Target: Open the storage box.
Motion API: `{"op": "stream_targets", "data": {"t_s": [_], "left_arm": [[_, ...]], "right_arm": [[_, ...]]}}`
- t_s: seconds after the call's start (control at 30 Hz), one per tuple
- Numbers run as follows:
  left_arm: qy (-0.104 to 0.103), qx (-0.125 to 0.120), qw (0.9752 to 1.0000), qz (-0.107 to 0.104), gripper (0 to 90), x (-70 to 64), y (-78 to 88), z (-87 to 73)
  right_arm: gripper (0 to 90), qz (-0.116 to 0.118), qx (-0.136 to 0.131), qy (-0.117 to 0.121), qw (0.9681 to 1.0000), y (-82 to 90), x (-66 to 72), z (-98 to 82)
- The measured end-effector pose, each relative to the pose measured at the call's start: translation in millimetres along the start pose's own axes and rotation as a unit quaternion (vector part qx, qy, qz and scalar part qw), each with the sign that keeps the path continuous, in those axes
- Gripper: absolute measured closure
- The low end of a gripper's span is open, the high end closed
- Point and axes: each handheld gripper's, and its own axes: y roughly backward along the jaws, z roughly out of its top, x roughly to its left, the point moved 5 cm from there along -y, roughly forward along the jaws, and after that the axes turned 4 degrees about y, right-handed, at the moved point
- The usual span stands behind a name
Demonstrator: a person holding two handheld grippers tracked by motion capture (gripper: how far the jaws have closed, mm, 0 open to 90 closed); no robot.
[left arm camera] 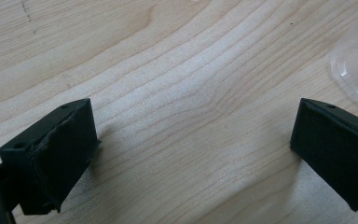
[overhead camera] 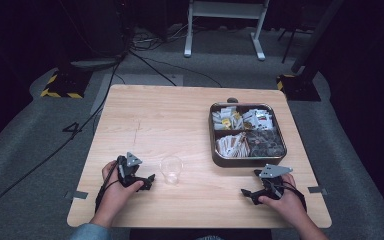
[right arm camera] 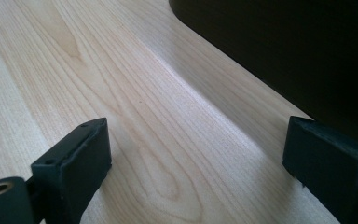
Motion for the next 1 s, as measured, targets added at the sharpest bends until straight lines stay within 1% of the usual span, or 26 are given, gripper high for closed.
{"op": "stream_targets", "data": {"t_s": [0.23, 0.27, 0.33, 0.37, 0.4, 0.43, 0.47, 0.5, 0.6, 0.63, 0.67, 0.7, 0.73, 0.77, 0.83, 0.9, 0.93, 0.97, 1.0], "left_arm": [[0.0, 0.002, 1.0, -0.001, 0.4, 0.4, 0.2, -0.1], [-0.003, 0.002, 1.0, -0.003, 0.4, 1.2, 0.5, -0.2], [-0.003, 0.002, 1.0, -0.005, 0.5, 1.5, 0.9, -0.7], [-0.004, 0.0, 1.0, -0.009, 0.5, 2.0, 1.2, -1.2], [-0.005, 0.0, 0.9999, -0.011, 0.9, 3.0, 1.9, -1.6], [-0.008, 0.001, 0.9999, -0.013, 1.9, 5.5, 3.0, -2.2], [-0.008, 0.001, 0.9999, -0.013, 2.0, 5.5, 3.0, -2.2], [-0.004, 0.0, 0.9999, -0.012, 2.0, 6.0, 3.1, -2.5], [-0.003, -0.001, 1.0, -0.008, 1.9, 7.2, 2.4, -1.7], [-0.004, 0.001, 1.0, -0.008, 1.9, 7.5, 2.5, -1.5], [-0.003, 0.0, 1.0, -0.008, 1.9, 7.4, 2.4, -1.4], [-0.002, -0.001, 1.0, -0.006, 1.9, 7.2, 2.2, -1.4], [-0.002, -0.001, 1.0, -0.006, 1.9, 7.2, 2.2, -1.4], [-0.002, -0.001, 1.0, -0.005, 1.9, 7.2, 2.0, -1.1], [-0.002, -0.001, 1.0, -0.004, 1.8, 7.1, 1.9, -1.0], [0.0, -0.001, 1.0, -0.004, 1.7, 6.7, 1.6, -0.9], [0.0, -0.001, 1.0, -0.004, 1.7, 6.7, 1.6, -0.9], [0.0, -0.001, 1.0, -0.003, 1.7, 6.7, 1.5, -0.7], [0.001, -0.002, 1.0, -0.004, 1.5, 6.3, 1.1, -0.5]], "right_arm": [[12.7, 0.005, -0.007, 0.004, 1.0, 1.9, 0.6, -0.8], [15.6, 0.005, -0.009, 0.003, 0.9999, 3.5, 0.4, -1.5], [16.3, 0.004, -0.01, 0.002, 0.9999, 4.0, 0.2, -1.9], [17.3, 0.004, -0.01, 0.002, 0.9999, 4.5, 0.0, -2.2], [19.4, 0.004, -0.008, 0.002, 1.0, 5.3, -0.1, -2.1], [23.4, 0.004, -0.008, 0.001, 1.0, 6.5, -0.4, -1.6], [23.4, 0.005, -0.011, -0.001, 0.9999, 6.4, -0.3, -1.4], [23.4, 0.005, -0.011, -0.001, 0.9999, 6.4, -0.3, -1.4], [23.7, 0.0, -0.017, -0.006, 0.9998, 6.2, 0.3, -2.3], [24.8, 0.0, -0.018, -0.007, 0.9998, 6.4, 0.6, -2.5], [27.9, -0.001, -0.017, -0.007, 0.9998, 7.0, 0.7, -2.4], [31.9, 0.004, -0.015, -0.007, 0.9998, 8.4, 1.5, -1.9], [31.9, 0.004, -0.015, -0.007, 0.9998, 8.4, 1.5, -1.9], [32.2, 0.007, -0.024, -0.002, 0.9997, 13.1, 3.2, 2.1], [33.3, 0.003, -0.029, 0.008, 0.9995, 19.3, 4.6, 7.3], [33.3, 0.003, -0.041, 0.009, 0.9991, 27.0, 5.7, 14.4], [33.3, 0.003, -0.041, 0.009, 0.9991, 27.0, 5.7, 14.4], [33.3, 0.003, -0.047, 0.009, 0.9989, 30.6, 6.0, 17.9], [33.2, 0.008, -0.06, 0.003, 0.9982, 38.0, 5.7, 26.0]]}}
